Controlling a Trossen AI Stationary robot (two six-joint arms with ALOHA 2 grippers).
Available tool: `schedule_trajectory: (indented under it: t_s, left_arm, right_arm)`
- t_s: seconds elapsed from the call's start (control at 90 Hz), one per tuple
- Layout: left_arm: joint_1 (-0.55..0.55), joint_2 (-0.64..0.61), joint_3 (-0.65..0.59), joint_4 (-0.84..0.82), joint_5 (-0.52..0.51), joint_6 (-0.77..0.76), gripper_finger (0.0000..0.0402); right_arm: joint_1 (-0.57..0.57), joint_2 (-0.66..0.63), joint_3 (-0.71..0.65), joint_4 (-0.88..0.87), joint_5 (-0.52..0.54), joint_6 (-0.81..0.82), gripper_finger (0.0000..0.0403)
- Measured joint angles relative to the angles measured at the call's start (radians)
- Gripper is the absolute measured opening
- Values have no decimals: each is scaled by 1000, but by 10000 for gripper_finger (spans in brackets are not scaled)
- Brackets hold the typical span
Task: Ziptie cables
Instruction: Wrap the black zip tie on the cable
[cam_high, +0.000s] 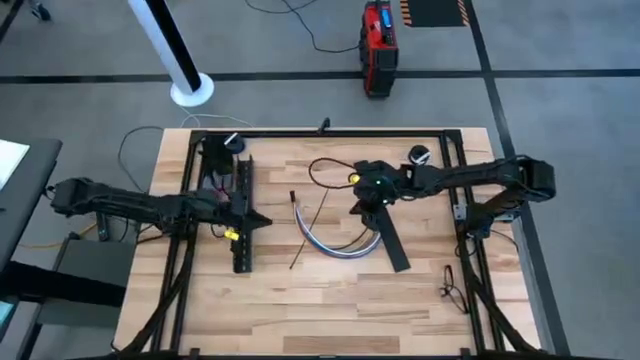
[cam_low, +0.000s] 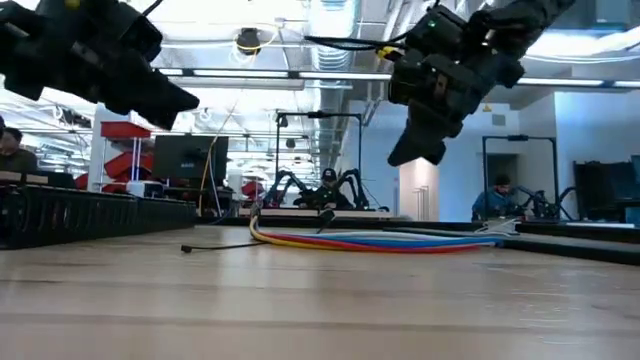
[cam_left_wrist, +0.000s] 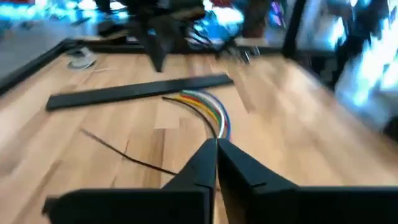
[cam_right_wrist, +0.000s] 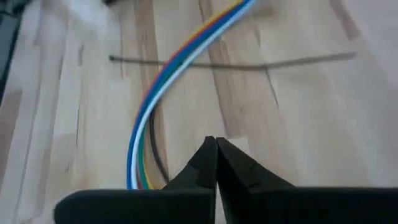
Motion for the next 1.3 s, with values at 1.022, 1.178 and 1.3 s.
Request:
schedule_trajectory:
  t_s: [1.022, 1.178, 1.3]
  left_arm:
    - [-155, 681, 273, -68, -97, 893, 0]
    - [-158, 680, 291, -47, -84, 895, 0]
    - [-159, 683, 291, -61, -78, 945, 0]
  right_arm:
    - [-15, 19, -23, 21, -3, -19, 0]
    - [-15, 19, -23, 17, -2, -19, 0]
    - [-15, 19, -23, 13, -2, -20, 0]
